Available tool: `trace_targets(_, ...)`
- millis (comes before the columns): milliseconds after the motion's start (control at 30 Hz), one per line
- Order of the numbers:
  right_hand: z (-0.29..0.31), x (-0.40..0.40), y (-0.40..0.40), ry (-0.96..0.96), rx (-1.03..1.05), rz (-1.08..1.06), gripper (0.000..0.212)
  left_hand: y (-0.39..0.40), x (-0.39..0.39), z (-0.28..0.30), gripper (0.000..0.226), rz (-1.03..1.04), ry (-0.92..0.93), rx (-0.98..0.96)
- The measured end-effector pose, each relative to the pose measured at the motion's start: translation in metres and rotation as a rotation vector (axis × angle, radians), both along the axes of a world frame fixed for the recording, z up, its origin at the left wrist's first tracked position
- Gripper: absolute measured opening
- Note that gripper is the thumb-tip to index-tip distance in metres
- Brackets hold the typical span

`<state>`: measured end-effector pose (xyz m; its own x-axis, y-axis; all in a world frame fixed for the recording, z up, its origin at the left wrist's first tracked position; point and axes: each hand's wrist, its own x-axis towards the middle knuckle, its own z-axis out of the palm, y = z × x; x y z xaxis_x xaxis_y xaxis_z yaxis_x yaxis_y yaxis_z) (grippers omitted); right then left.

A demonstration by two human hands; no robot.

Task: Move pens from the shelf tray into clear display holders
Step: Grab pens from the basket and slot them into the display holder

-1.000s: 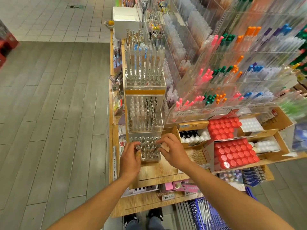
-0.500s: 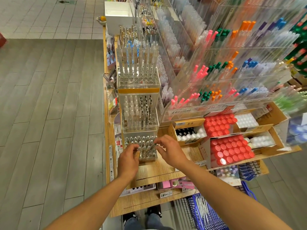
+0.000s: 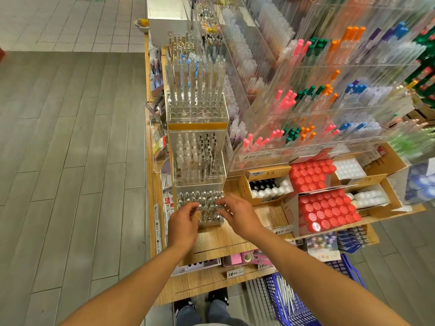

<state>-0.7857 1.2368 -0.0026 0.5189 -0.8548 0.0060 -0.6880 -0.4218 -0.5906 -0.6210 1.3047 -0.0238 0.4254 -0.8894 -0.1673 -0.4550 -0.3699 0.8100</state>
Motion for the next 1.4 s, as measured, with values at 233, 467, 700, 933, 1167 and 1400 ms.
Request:
trace_targets(233,-0.005,-0.001,-0.003,-0.014,0.071,-0.123,0.023,0.0,0.003,0.001,0.028,-0.006,0.014,0.015)
trace_targets(467,-0.006,0.0,-0.004,-0.007,0.113,-0.16,0.028,-0.003,0.004,0.006,0.03,-0.007,0.003,0.044)
trace_targets(700,-0.006,-0.018,0.003,-0.028,0.212,-0.254,0.032,0.003,0.009,0.011,0.03,-0.039,0.026,0.048)
trace_targets(933,-0.002,-0.035,0.018,-0.212,0.393,-0.419,0.028,0.01,0.01,0.018,0.023,-0.067,-0.006,0.026)
trace_targets(1167,0.011,-0.064,0.05,-0.578,0.629,-0.597,0.032,0.018,-0.005,0.02,0.021,-0.004,0.007,0.07)
trace_targets(1400,0.015,-0.13,0.097,-0.705,0.688,-0.746,0.039,0.033,-0.048,0.018,0.016,-0.083,0.169,0.141)
